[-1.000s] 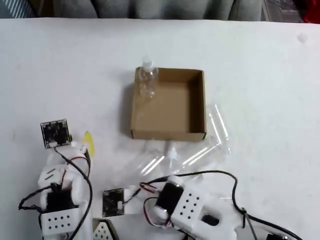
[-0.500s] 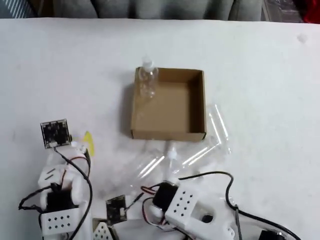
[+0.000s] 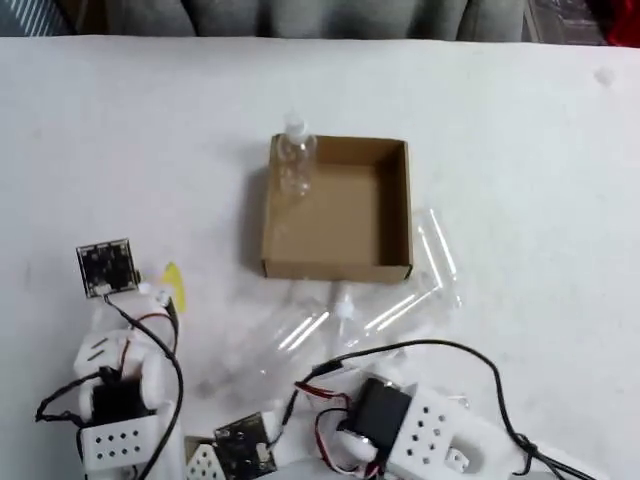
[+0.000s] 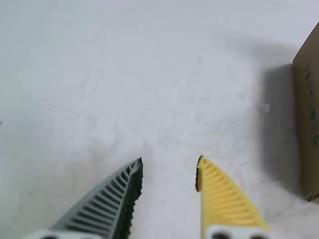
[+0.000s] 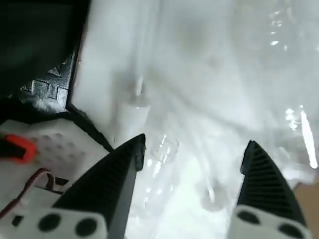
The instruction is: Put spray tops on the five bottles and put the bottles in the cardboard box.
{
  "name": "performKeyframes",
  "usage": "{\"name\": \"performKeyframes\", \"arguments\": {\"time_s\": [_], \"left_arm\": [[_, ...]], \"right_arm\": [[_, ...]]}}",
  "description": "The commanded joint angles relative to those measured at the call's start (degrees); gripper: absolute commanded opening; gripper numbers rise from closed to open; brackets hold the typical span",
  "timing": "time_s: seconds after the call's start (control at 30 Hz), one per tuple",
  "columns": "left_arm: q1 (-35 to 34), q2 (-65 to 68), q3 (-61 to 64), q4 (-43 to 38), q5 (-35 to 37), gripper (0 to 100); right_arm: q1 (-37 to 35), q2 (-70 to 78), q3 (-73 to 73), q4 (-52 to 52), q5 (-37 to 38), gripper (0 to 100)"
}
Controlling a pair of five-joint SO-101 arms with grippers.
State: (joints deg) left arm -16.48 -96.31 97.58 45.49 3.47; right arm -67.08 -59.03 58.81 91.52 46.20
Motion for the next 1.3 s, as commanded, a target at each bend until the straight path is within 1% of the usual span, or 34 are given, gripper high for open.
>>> {"name": "performKeyframes", "arguments": {"time_s": [0.0,0.1,0.17,0.23,0.3,0.43,0.5,0.53,0.63,0.73,0.83,0.9,1.0,1.07,1.13,1.27], "left_arm": [[-0.5,1.2,-1.4,-2.9,0.6,17],[-0.3,1.2,-1.9,-2.5,0.6,17],[-0.2,2.0,-3.5,-0.2,0.6,17],[0.7,5.0,-5.3,0.8,0.5,17],[1.4,10.0,-7.4,0.7,0.5,17],[1.6,23.9,-13.6,-1.5,0.1,17],[1.6,32.0,-18.0,-2.4,-0.2,17],[1.6,36.1,-20.8,-2.1,-1.5,17],[1.5,48.0,-30.8,0.8,-6.5,17],[1.5,56.7,-40.3,6.8,-10.8,17],[2.9,60.4,-48.2,12.9,-15.7,17],[4.4,60.6,-52.7,17.8,-21.7,17],[8.1,59.6,-58.9,25.2,-31.1,17],[13.2,57.9,-61.5,30.6,-32.3,17],[19.6,55.6,-62.4,34.7,-33.8,17],[37.2,51.0,-62.2,41.8,-39.8,17]], "right_arm": [[4.5,-2.1,-5.4,2.8,-0.4,25.6],[15.4,-1.7,-6.9,0.9,-4.0,17.6],[24.0,-1.5,-8.0,-1.2,-6.8,10.5],[32.8,-1.6,-9.1,-3.0,-8.9,4.7],[41.7,-2.1,-9.9,-5.1,-9.2,1.3],[60.2,-1.5,-9.5,-13.7,-9.7,2.3],[68.3,-0.8,-8.0,-17.8,-9.8,2.3],[71.9,-0.4,-7.0,-19.6,-9.9,2.3],[80.4,2.1,-4.0,-23.3,-13.3,2.3],[88.2,4.6,-0.9,-27.6,-15.7,2.3],[93.6,7.0,2.3,-33.1,-18.8,2.3],[96.0,8.4,5.1,-37.0,-20.6,2.7],[97.6,10.6,9.9,-45.5,-20.9,2.8],[97.7,12.1,11.9,-49.7,-21.0,2.8],[97.7,13.9,12.3,-51.3,-21.1,2.8],[97.6,17.1,11.5,-52.3,-21.1,2.6]]}}
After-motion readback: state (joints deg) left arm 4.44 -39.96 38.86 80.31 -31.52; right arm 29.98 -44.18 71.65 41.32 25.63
